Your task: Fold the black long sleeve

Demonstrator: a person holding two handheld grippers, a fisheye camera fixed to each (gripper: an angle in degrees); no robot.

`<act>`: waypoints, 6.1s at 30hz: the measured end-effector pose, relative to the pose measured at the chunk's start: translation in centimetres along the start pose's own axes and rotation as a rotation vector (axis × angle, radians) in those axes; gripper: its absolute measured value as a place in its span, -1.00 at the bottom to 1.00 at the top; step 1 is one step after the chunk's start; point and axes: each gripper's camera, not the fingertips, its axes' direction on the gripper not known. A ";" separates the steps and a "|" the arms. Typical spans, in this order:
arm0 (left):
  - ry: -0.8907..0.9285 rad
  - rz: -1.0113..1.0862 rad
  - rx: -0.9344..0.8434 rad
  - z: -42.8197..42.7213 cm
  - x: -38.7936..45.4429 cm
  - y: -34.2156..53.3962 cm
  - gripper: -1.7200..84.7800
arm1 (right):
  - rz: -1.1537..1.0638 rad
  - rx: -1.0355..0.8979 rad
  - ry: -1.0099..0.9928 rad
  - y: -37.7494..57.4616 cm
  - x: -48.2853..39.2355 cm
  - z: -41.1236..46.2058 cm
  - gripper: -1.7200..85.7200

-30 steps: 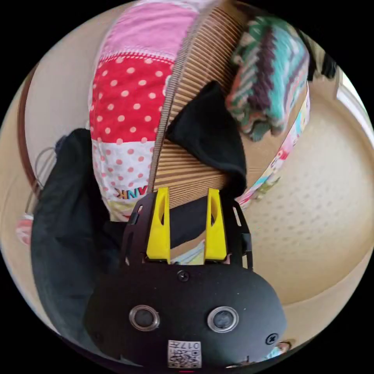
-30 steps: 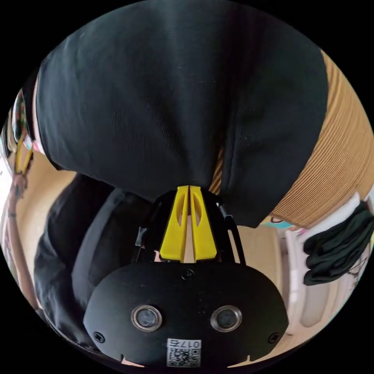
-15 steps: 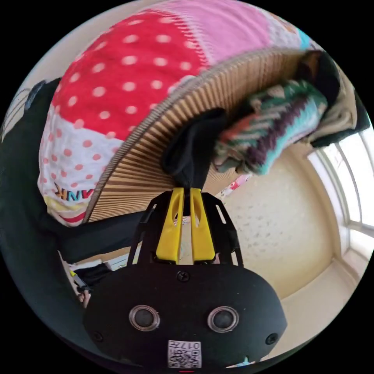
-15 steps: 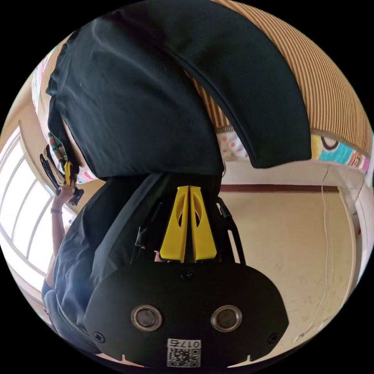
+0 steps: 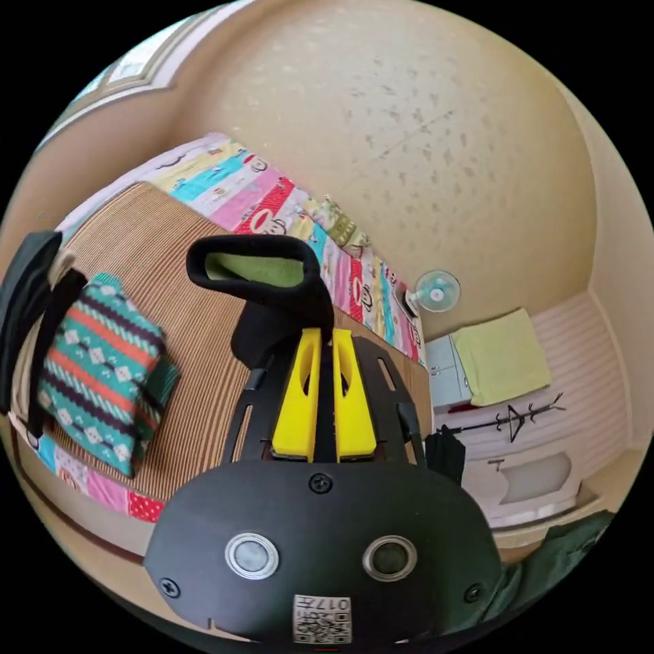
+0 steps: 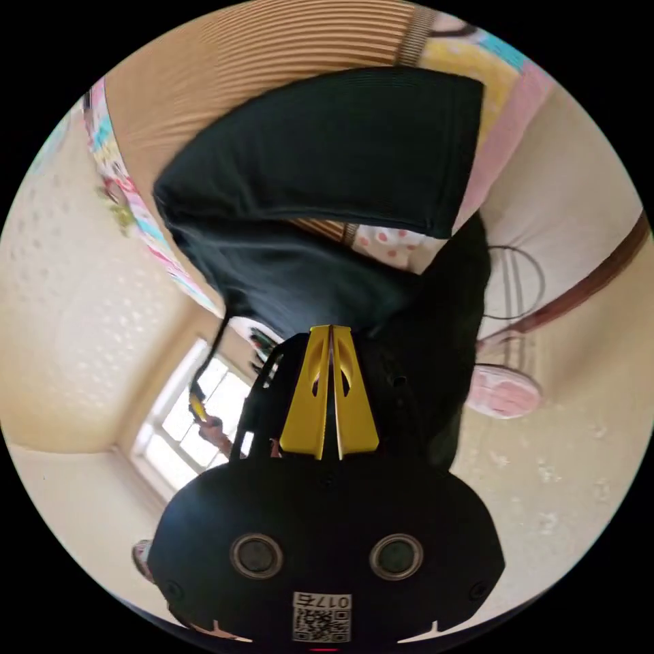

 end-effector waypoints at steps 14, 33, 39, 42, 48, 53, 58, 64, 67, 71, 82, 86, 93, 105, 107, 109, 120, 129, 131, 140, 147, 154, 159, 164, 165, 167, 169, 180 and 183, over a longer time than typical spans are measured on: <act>-0.014 0.410 -1.001 38.2 17.4 30.7 -0.73 | 0.284 0.366 -0.893 3.7 13.0 -4.7 -0.69; -0.256 -0.369 -0.818 24.7 -4.6 37.4 -0.81 | 0.344 -0.066 -0.392 -4.4 17.3 -7.9 -0.51; -0.092 -0.809 -0.454 17.7 -10.0 41.4 -0.84 | 0.426 0.137 -0.459 -2.7 23.4 -6.6 -0.57; -0.059 -0.945 -0.337 15.8 -11.2 44.0 -0.84 | 0.408 0.222 -0.491 -2.2 25.9 -7.2 -0.60; 0.101 -1.154 -0.053 13.5 -12.5 47.6 -0.84 | 0.481 0.252 -0.438 -3.9 31.4 -9.2 -0.80; 0.139 -1.201 -0.002 13.5 -12.7 48.5 -0.84 | 0.270 0.254 -0.064 -6.2 28.8 -11.4 -0.92; 0.175 -1.165 -0.012 13.7 -13.0 47.9 -0.84 | -0.090 0.468 -0.109 -6.7 23.3 -15.4 -0.92; 0.177 -1.120 -0.045 12.9 -13.7 47.8 -0.85 | -0.627 0.635 -0.132 -5.0 9.8 -19.4 -0.90; 0.164 -1.077 -0.088 12.2 -13.9 47.7 -0.84 | -0.887 0.570 -0.053 -2.5 2.5 -15.6 -0.89; 0.092 -0.942 -0.226 11.8 -13.8 46.1 -0.84 | -1.238 0.360 0.043 3.6 -3.6 -1.3 -0.85; -0.213 -0.488 -0.683 13.9 -12.0 40.8 -0.75 | -1.205 -0.311 0.102 2.5 12.9 27.2 -0.87; -0.336 -0.266 -0.871 15.7 -11.9 39.9 -0.70 | -0.942 -0.340 0.398 -2.6 25.8 25.8 -0.84; -0.356 -0.012 -1.171 20.1 -14.0 40.6 -0.66 | -0.593 -0.438 0.756 -5.1 42.1 21.3 -0.72; -0.106 -0.141 -1.343 18.6 -22.6 34.3 -0.86 | -0.368 -0.466 1.072 -10.4 49.4 21.9 -0.65; 0.003 -0.101 -1.381 16.6 -22.7 32.5 -0.86 | -0.381 -0.522 1.073 -11.2 49.3 22.7 -0.81; 0.113 -0.059 -1.371 14.5 -22.2 30.7 -0.86 | -0.376 -0.592 1.087 -11.6 49.3 22.9 -0.85; 1.083 -0.088 -0.900 -0.7 -19.8 19.9 -0.87 | -0.847 -0.894 -0.372 -1.1 39.8 5.1 -0.92; 1.142 -0.301 -0.431 1.3 -23.1 13.6 -0.86 | -0.773 -0.499 -0.554 -9.8 38.1 2.2 -0.94; 0.922 -0.524 -0.395 6.2 -25.7 12.7 -0.86 | -0.575 -0.357 -0.570 -14.4 39.4 3.6 -0.94; 0.617 -0.631 -0.273 19.1 -23.8 3.7 -0.77 | -0.405 0.147 -0.687 -24.1 33.1 9.2 -0.89; -0.007 -0.325 -0.504 19.9 -21.1 6.9 -0.64 | -0.587 -0.075 0.039 -22.2 26.3 18.4 -0.73; 0.081 -0.352 -0.651 22.2 -23.6 18.4 -0.64 | -0.735 -0.456 0.464 -16.7 27.9 33.6 -0.67; 0.122 -0.424 -0.708 24.2 -23.3 21.2 -0.81 | -0.792 -0.578 0.617 -13.0 25.3 43.7 -0.60; 0.021 -0.135 -0.758 25.0 -14.1 20.4 -0.84 | -0.848 -0.639 0.861 -10.8 21.4 51.1 -0.49; 0.009 -0.106 -0.755 25.0 -12.9 20.4 -0.84 | -0.882 -0.642 0.944 -10.1 20.6 52.7 -0.48; -0.032 0.005 -0.719 24.9 -8.3 20.6 -0.84 | -0.946 -0.668 1.072 -8.7 19.9 55.1 -0.49; -0.083 0.076 -0.686 24.9 -5.1 21.0 -0.84 | -0.996 -0.719 1.226 -7.4 20.0 57.3 -0.54; 0.182 0.244 -0.443 20.8 2.0 25.1 -0.77 | -1.101 -0.532 0.660 -8.3 13.7 32.0 -0.78; 0.174 0.169 -0.523 23.1 1.4 26.0 -0.71 | -1.019 -0.412 0.461 -11.3 17.1 19.9 -0.76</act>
